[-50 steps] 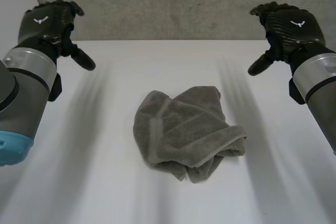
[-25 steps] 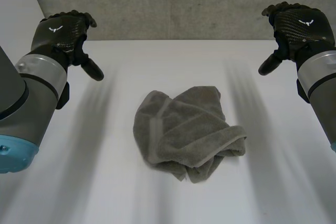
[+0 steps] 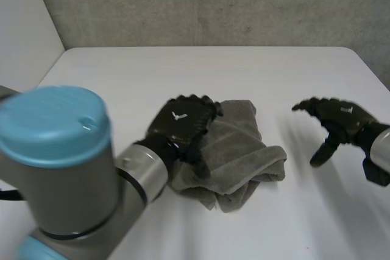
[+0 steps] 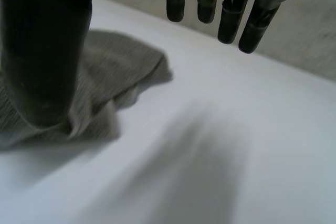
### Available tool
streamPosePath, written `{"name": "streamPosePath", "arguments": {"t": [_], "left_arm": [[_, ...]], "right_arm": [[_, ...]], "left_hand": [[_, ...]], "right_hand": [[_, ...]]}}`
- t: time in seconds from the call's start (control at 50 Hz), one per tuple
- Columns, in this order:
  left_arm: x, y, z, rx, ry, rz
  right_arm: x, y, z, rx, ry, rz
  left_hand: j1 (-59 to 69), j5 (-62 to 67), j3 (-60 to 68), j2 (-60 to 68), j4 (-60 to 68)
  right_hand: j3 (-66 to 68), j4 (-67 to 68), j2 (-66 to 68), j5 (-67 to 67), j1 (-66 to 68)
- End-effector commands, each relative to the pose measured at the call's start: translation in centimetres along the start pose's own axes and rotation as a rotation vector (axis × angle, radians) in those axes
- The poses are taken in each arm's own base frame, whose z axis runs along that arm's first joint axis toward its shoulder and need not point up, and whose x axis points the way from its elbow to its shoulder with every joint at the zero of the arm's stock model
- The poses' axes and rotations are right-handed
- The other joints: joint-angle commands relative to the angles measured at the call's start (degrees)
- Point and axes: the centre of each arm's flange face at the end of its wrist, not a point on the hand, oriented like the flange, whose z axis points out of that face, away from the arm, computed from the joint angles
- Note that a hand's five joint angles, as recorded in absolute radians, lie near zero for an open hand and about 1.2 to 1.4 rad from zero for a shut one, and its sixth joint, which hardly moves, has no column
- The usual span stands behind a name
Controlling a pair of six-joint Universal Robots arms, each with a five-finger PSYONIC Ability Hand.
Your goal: Fold the towel.
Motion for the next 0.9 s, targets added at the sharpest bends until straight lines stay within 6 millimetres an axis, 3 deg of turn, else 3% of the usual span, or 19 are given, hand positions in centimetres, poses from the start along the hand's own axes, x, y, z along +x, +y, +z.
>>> {"name": "streamPosePath", "arguments": {"t": [0.02,0.2,0.34,0.5,0.68,0.76,0.8,0.9], "left_arm": [[2.0,1.5,1.3,0.000,-0.011,0.000],[4.8,3.1,2.2,0.000,-0.008,0.023],[6.5,4.6,2.5,0.012,-0.018,0.024],[6.1,5.4,3.3,0.048,-0.088,-0.010],[5.3,5.9,3.9,0.079,-0.177,-0.012],[5.1,5.9,4.0,0.081,-0.185,-0.012],[4.8,5.9,4.1,0.080,-0.192,-0.009],[3.3,6.1,4.6,0.063,-0.234,0.015]], "right_arm": [[-0.3,3.7,0.9,-0.070,-0.039,-0.013],[-0.4,5.8,2.6,-0.045,-0.042,-0.007],[-0.8,5.6,3.0,-0.009,-0.054,0.072],[-1.7,5.1,3.4,0.025,-0.078,0.159],[-4.5,5.5,3.9,0.012,-0.161,0.200],[-5.5,5.5,4.2,0.016,-0.188,0.218],[-6.2,5.4,4.3,0.029,-0.208,0.234],[-6.5,4.6,4.4,0.072,-0.205,0.257]], "left_hand": [[-1.28,0.56,-2.76,-0.60,-3.11],[-0.44,1.40,-2.76,0.24,-3.11],[2.58,4.42,-2.76,3.26,-3.11],[3.93,5.77,-2.76,4.61,-3.11],[12.85,14.69,-2.76,13.53,-3.11],[24.90,26.74,-2.76,25.58,-3.11],[32.46,34.29,-2.76,33.14,-3.11],[43.80,45.64,-2.76,44.48,-3.11]], "right_hand": [[-2.64,-4.37,-4.16,-3.50,-3.42],[-2.64,-4.37,0.29,0.95,1.03],[-2.64,-4.37,5.17,5.84,5.92],[-2.64,-4.37,5.84,6.51,6.59],[-2.64,-4.37,13.05,13.72,13.80],[-2.64,-4.37,19.13,19.80,19.88],[-2.64,-4.37,29.85,30.52,30.60],[-2.64,-4.37,34.25,34.92,35.00]]}}
